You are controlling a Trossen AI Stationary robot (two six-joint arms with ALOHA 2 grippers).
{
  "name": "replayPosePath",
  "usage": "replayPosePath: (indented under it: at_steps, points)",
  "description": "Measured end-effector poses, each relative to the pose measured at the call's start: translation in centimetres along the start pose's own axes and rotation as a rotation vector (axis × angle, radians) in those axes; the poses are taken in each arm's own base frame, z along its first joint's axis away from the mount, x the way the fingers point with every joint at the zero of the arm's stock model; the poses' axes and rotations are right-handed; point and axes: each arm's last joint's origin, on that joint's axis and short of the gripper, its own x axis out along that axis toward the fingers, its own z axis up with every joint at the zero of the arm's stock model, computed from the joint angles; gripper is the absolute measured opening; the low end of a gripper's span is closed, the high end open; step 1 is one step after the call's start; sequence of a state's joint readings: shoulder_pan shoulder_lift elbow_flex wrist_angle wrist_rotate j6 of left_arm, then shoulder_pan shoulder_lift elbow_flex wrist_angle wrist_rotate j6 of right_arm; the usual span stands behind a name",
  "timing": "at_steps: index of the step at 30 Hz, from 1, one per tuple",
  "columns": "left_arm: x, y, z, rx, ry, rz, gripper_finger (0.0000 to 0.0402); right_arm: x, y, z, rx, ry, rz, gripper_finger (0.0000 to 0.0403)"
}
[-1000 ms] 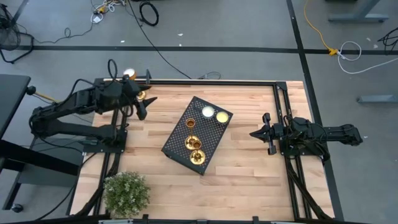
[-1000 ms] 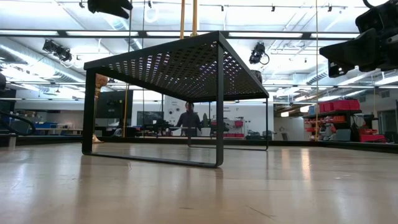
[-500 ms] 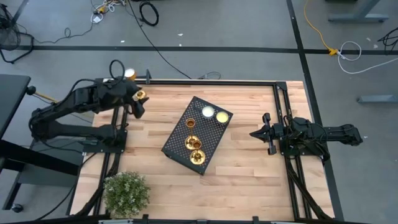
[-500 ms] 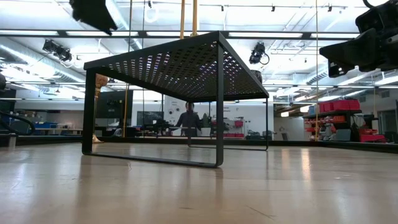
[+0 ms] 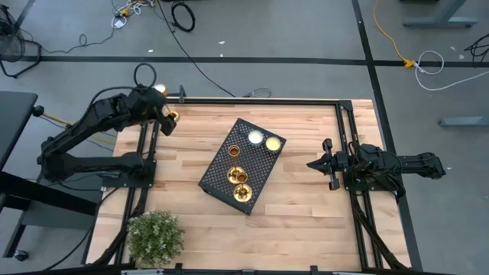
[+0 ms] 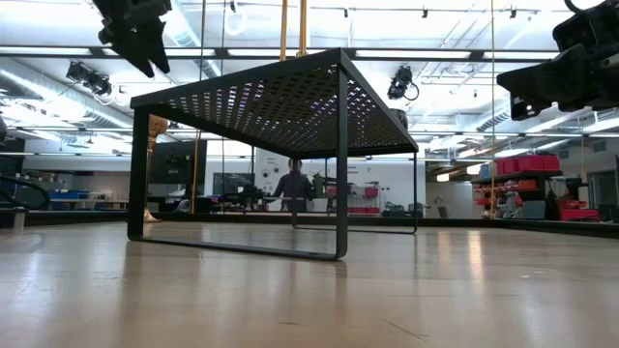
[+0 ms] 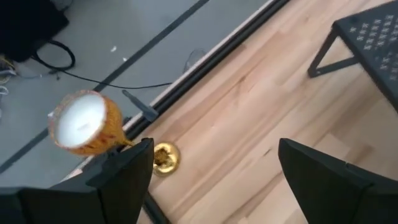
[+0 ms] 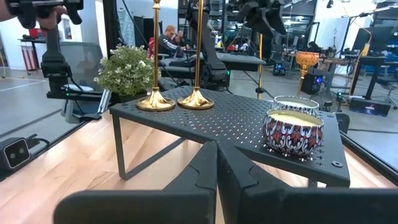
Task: Stock candles on shelf
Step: Put the orange scented candle on the shelf
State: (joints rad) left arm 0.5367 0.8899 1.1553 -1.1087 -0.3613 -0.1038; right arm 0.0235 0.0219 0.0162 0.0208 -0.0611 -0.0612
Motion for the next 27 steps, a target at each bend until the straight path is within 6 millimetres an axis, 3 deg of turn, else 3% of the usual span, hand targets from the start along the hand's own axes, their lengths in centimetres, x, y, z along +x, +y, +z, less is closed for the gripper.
replayPosePath:
  at_steps: [6,27]
  points:
    - [0.7,0.8,1.3,0.008,0.032,0.01,0.0348,0.0,0.0,0.0,0.0,0.0,0.0,0.0006]
    - [1.3,1.0,1.3,-0.058,0.064,0.008,0.0348,0.0,0.0,0.0,0.0,0.0,0.0,0.0006]
